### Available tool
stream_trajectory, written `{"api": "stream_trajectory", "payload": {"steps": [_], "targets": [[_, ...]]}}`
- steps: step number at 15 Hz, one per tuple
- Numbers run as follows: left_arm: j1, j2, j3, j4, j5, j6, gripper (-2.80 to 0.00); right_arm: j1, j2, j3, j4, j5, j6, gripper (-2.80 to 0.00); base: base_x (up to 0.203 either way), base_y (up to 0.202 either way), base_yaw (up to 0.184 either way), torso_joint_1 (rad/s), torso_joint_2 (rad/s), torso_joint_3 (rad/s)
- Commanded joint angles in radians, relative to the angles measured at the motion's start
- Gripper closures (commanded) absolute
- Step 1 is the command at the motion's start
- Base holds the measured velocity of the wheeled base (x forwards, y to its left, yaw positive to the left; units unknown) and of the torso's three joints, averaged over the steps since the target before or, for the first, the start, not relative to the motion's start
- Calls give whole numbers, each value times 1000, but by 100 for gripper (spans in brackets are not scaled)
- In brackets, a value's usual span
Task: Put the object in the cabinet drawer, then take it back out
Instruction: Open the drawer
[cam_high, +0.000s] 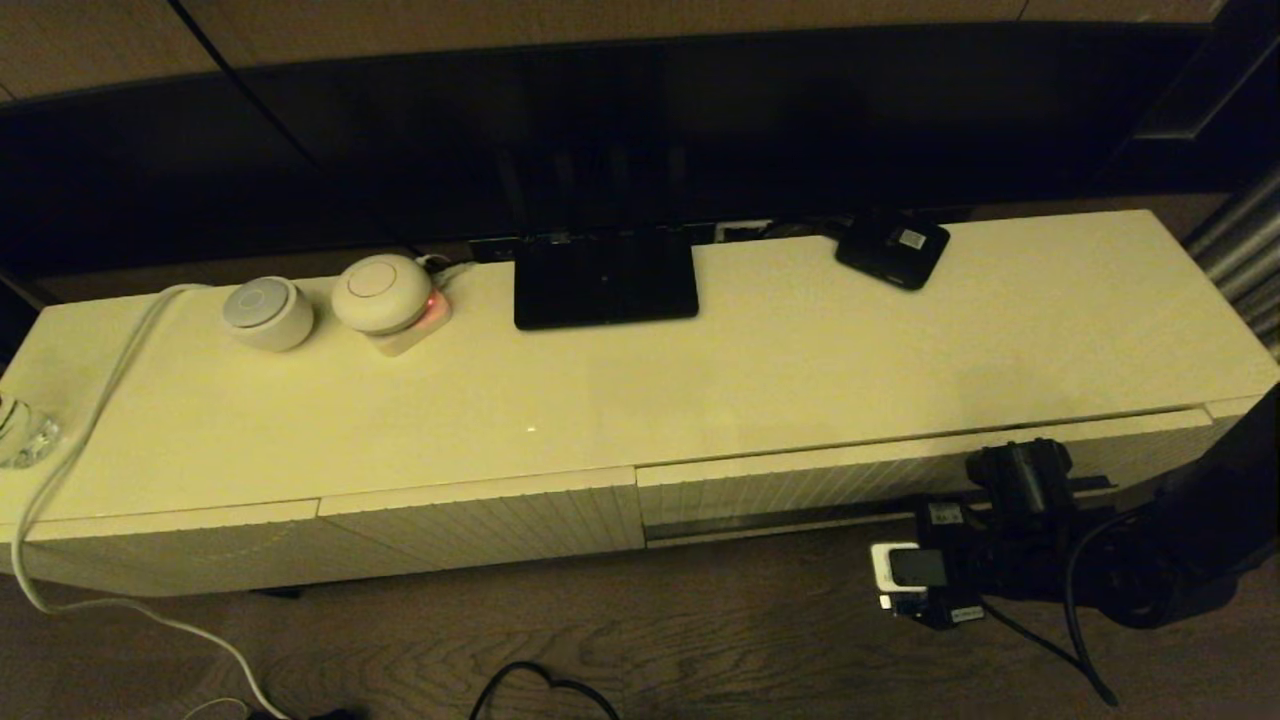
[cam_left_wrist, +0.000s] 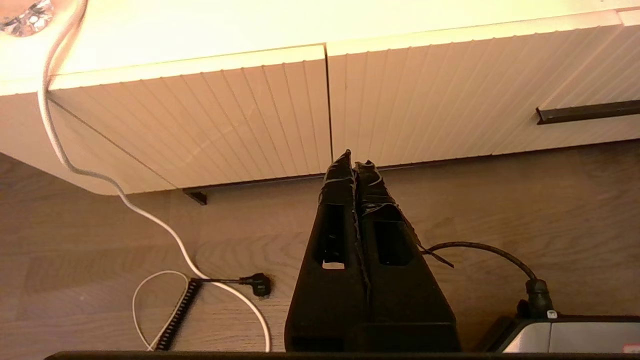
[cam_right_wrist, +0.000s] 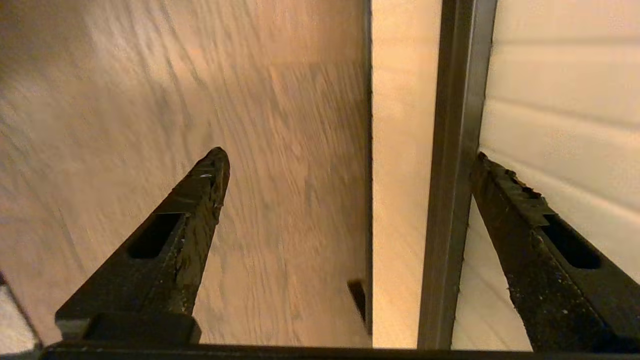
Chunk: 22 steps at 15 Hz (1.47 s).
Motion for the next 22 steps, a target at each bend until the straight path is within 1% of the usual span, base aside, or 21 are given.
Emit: {"api": "stream_trajectory", "payload": {"steps": [1,5,11,19,22], "targets": [[1,0,3,0,0,0,0,-10,30,-35,-3,-9,-7,-280,0,0,0,0,0,0],[1,0,3,0,0,0,0,-32,47,-59,-2,-11,-7,-280,0,0,0,0,0,0],[1,0,3,0,0,0,0,-39,68,-92,-8,-11,-6,-280,0,0,0,0,0,0],[1,0,3,0,0,0,0,-36,77,2,-17,-4,-6,-280,0,0,0,0,0,0],[1,0,3,0,0,0,0,-33,66,72,-33,4,-6,-280,0,0,0,0,0,0]]}}
